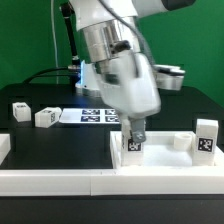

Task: Assemble square table

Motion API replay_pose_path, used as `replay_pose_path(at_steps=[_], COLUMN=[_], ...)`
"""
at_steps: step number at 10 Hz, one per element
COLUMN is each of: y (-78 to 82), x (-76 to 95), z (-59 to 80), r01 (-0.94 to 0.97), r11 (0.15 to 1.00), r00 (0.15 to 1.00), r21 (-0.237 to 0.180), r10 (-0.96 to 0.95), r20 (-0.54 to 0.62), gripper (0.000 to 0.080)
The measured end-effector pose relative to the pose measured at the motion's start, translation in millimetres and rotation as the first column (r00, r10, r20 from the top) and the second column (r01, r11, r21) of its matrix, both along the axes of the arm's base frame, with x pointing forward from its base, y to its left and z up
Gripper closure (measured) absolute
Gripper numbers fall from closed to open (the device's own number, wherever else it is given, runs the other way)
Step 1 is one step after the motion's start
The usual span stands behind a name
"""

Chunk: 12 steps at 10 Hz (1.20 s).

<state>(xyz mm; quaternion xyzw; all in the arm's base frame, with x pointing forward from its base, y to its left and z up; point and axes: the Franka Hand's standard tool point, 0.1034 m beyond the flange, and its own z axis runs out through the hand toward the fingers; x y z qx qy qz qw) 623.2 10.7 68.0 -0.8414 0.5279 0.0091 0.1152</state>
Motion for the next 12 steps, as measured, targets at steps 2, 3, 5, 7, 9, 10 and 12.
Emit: replay_pose_path(at_steps=[2, 3, 5, 7, 9, 10, 12], y=[4.1, 3.1, 1.0, -5.5, -4.2, -2.1, -2.3], x=[5.0, 4.8, 4.5, 4.4, 6.2, 6.4, 6.4], z=[1.7, 1.3, 1.1, 1.0, 2.5, 2.6, 2.6], r01=[-0.245, -0.302, -0.471, -0.706, -0.885, -0.898, -0.886], r11=[0.969, 0.952, 0.877, 0.686, 0.4, 0.367, 0.397], r00=[0.969, 0.952, 0.878, 0.693, 0.416, 0.382, 0.412], r21=[-0.046, -0.054, -0.09, -0.175, -0.238, -0.242, -0.238], r10=[0.246, 0.304, 0.477, 0.72, 0.909, 0.924, 0.911], r20=[0.023, 0.033, 0.051, 0.03, -0.016, -0.019, -0.016], gripper=[0.0157, 0.0157, 0.0152, 0.015, 0.015, 0.015, 0.0176])
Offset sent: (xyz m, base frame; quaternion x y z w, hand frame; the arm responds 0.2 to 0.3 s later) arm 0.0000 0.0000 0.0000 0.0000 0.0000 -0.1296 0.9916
